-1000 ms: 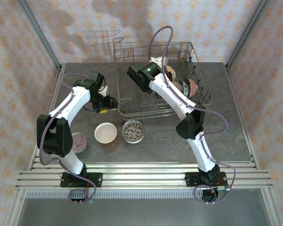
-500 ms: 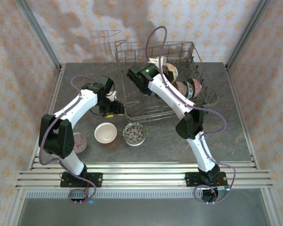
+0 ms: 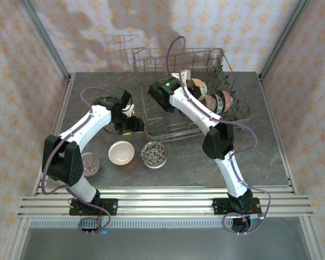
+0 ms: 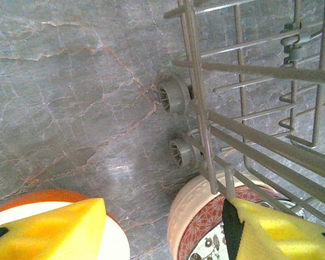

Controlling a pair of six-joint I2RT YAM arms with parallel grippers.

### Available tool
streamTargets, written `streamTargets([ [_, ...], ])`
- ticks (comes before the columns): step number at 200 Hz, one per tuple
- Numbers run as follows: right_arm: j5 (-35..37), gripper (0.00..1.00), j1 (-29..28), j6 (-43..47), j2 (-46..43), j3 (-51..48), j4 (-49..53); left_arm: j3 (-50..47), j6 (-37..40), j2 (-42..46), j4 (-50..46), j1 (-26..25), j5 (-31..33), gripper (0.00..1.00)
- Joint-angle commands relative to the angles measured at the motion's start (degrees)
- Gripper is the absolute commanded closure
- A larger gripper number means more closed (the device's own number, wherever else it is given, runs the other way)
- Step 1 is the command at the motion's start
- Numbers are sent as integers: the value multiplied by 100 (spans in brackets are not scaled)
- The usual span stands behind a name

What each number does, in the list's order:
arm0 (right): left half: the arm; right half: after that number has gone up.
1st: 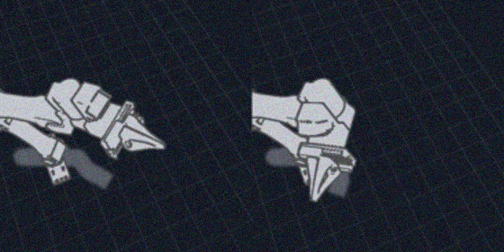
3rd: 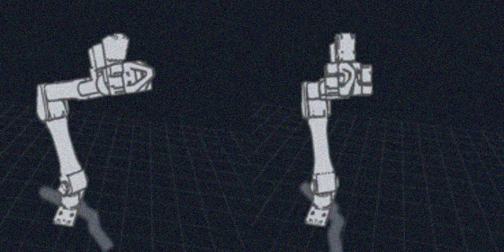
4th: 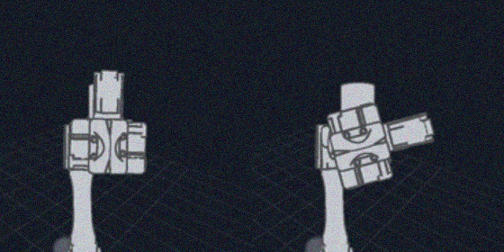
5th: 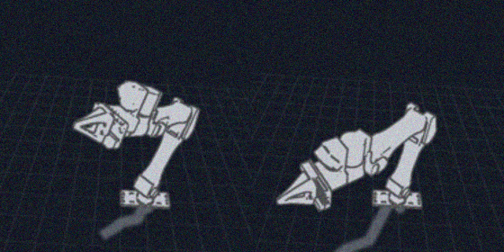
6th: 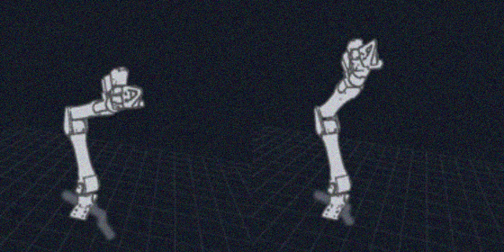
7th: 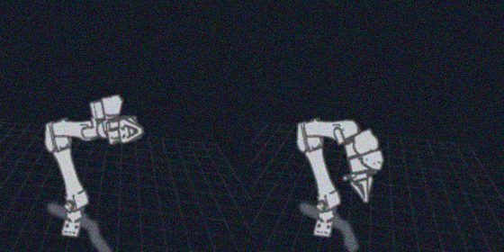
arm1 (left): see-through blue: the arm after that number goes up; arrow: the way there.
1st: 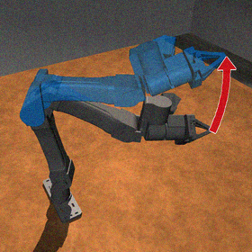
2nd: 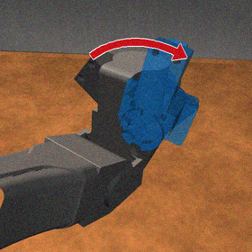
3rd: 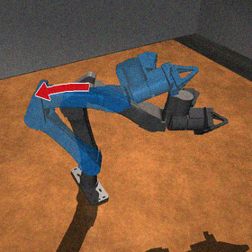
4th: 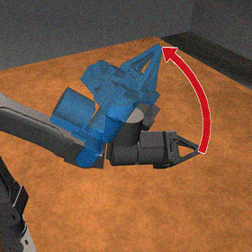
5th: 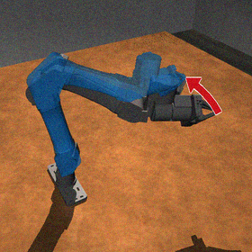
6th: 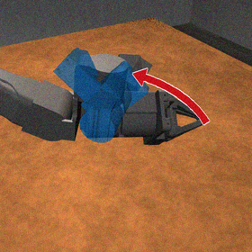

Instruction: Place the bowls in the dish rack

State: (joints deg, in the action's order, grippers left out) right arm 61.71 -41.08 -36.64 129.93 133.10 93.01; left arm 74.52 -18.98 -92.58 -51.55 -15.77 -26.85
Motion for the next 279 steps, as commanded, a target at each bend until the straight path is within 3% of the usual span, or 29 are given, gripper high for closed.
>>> streamTargets([
  [1,554,100,30,-229,32,-106,894,151,44,334,9,257,221,39],
  [77,715,100,65,-317,156,-459,903,154,96,707,-28,774,294,38],
  [142,842,100,91,-156,338,-369,903,89,112,705,0,788,260,38],
  [279,141,100,-181,-215,763,-147,896,36,114,908,-64,856,298,38],
])
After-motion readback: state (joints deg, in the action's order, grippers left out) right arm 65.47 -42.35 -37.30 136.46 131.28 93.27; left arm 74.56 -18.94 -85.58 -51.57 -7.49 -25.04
